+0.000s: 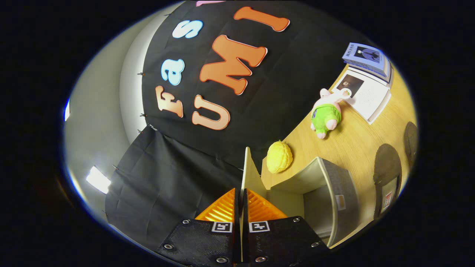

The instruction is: Open the storage box then place both shoes into the box .Put the left shoe in first, then the right shoe, with the right side of both shoes facing outward in a uniform manner.

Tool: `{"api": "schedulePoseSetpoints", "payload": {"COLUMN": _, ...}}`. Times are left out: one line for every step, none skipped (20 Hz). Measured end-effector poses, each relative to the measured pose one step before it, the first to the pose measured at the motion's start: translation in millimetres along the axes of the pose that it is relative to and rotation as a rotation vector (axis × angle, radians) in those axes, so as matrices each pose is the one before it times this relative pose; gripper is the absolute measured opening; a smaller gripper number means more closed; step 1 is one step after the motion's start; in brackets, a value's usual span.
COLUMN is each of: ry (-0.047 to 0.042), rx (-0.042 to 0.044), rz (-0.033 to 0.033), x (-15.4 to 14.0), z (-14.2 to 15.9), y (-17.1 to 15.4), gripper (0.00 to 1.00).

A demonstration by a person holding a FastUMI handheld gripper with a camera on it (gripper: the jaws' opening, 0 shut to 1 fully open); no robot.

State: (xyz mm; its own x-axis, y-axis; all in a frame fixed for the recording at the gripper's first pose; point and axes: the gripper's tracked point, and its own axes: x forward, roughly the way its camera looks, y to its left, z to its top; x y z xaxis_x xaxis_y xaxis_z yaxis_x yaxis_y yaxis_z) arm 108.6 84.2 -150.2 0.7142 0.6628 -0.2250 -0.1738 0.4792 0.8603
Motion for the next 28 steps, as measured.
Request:
{"api": "schedulePoseSetpoints", "payload": {"ry": 0.01039, "rx": -0.01997, "rz": 0.00168, "x": 4.61, "z": -5.92, "y": 11.82, "gripper": 0.03}}
{"api": "schedulePoseSetpoints", "payload": {"ry": 0.00848, "rx": -0.02029, "rz": 0.00383, "x": 5.81, "z": -3.83, "y": 10.59, "gripper": 0.03}}
{"api": "schedulePoseSetpoints", "payload": {"ry": 0.00926, "rx": -0.02527, "rz": 0.01173, "x": 5.76, "z": -4.67, "y": 11.42, "gripper": 0.03}}
{"api": "schedulePoseSetpoints", "payload": {"ry": 0.01678, "rx": -0.02267, "rz": 0.00849, "x": 5.94, "z": -6.18, "y": 10.05, "gripper": 0.03}}
{"api": "schedulePoseSetpoints", "payload": {"ry": 0.01739, "rx": -0.01249, "rz": 0.00662, "x": 5.84, "z": -8.13, "y": 7.83, "gripper": 0.03}}
{"api": "schedulePoseSetpoints", "payload": {"ry": 0.01832, "rx": -0.00448, "rz": 0.00767, "x": 6.96, "z": -6.65, "y": 6.16, "gripper": 0.03}}
{"api": "schedulePoseSetpoints", "payload": {"ry": 0.01719, "rx": -0.00095, "rz": 0.0114, "x": 7.57, "z": -6.37, "y": 4.13, "gripper": 0.03}}
{"api": "schedulePoseSetpoints", "payload": {"ry": 0.01194, "rx": -0.00079, "rz": 0.00933, "x": 6.42, "z": -5.78, "y": 3.2, "gripper": 0.03}}
{"api": "schedulePoseSetpoints", "payload": {"ry": 0.00967, "rx": -0.00614, "rz": 0.00417, "x": 5.84, "z": -5.37, "y": 2.43, "gripper": 0.03}}
{"api": "schedulePoseSetpoints", "payload": {"ry": 0.00874, "rx": -0.00741, "rz": -0.00115, "x": 5.09, "z": -4.37, "y": 0.94, "gripper": 0.03}}
{"api": "schedulePoseSetpoints", "payload": {"ry": 0.00691, "rx": -0.00543, "rz": 0.00028, "x": 3.66, "z": -4.46, "y": 3.37, "gripper": 0.03}}
{"api": "schedulePoseSetpoints", "payload": {"ry": 0.00895, "rx": 0.00157, "rz": 0.00016, "x": 5.2, "z": -4.12, "y": 2.53, "gripper": 0.03}}
{"api": "schedulePoseSetpoints", "payload": {"ry": 0.00714, "rx": 0.00358, "rz": 0.00228, "x": 6.09, "z": -5.96, "y": 3.28, "gripper": 0.03}}
{"api": "schedulePoseSetpoints", "payload": {"ry": 0.00712, "rx": 0.00223, "rz": -0.00227, "x": 5.36, "z": -4.61, "y": 1.66, "gripper": 0.03}}
{"api": "schedulePoseSetpoints", "payload": {"ry": 0.00662, "rx": -0.00413, "rz": 0.00835, "x": 5.88, "z": -4.83, "y": 6.05, "gripper": 0.03}}
{"api": "schedulePoseSetpoints", "payload": {"ry": 0.00838, "rx": -0.01191, "rz": 0.00282, "x": 6.07, "z": -3.95, "y": 3.65, "gripper": 0.08}}
{"api": "schedulePoseSetpoints", "payload": {"ry": 0.01146, "rx": -0.01441, "rz": -0.00369, "x": 3.89, "z": -5.28, "y": 1.13, "gripper": 0.1}}
{"api": "schedulePoseSetpoints", "payload": {"ry": 0.00799, "rx": -0.01753, "rz": -0.0023, "x": 2.91, "z": -3.51, "y": 0.37, "gripper": 0.26}}
{"api": "schedulePoseSetpoints", "payload": {"ry": 0.00316, "rx": -0.0172, "rz": -0.00415, "x": -0.99, "z": -2.08, "y": 1.42, "gripper": 0.42}}
{"api": "schedulePoseSetpoints", "payload": {"ry": 0.00104, "rx": -0.01695, "rz": -0.00412, "x": -1.87, "z": 0.06, "y": -0.34, "gripper": 0.58}}
{"api": "schedulePoseSetpoints", "payload": {"ry": -0.00122, "rx": -0.01377, "rz": -0.0119, "x": 1.24, "z": 0.02, "y": -2.7, "gripper": 0.74}}
{"api": "schedulePoseSetpoints", "payload": {"ry": -0.01008, "rx": -0.0128, "rz": -0.01916, "x": -0.13, "z": 1.47, "y": -5.7, "gripper": 0.92}}
{"api": "schedulePoseSetpoints", "payload": {"ry": -0.00955, "rx": -0.00566, "rz": -0.01058, "x": -4.54, "z": 2.4, "y": -3.45, "gripper": 0.97}}
{"api": "schedulePoseSetpoints", "payload": {"ry": -0.01083, "rx": -0.00325, "rz": -0.0105, "x": -2.55, "z": 3.09, "y": -3.32, "gripper": 0.97}}
{"api": "schedulePoseSetpoints", "payload": {"ry": -0.01385, "rx": -0.00443, "rz": -0.01089, "x": -4.36, "z": 4.17, "y": -3.8, "gripper": 0.98}}
{"api": "schedulePoseSetpoints", "payload": {"ry": -0.01303, "rx": -0.00748, "rz": -0.01537, "x": -2.54, "z": 4.65, "y": -4.05, "gripper": 0.98}}
{"api": "schedulePoseSetpoints", "payload": {"ry": -0.01398, "rx": -0.00955, "rz": -0.01699, "x": -3.45, "z": 4.13, "y": -3.91, "gripper": 0.97}}
{"api": "schedulePoseSetpoints", "payload": {"ry": -0.01279, "rx": -0.01224, "rz": -0.02184, "x": -3.36, "z": 3.8, "y": -6.46, "gripper": 0.98}}
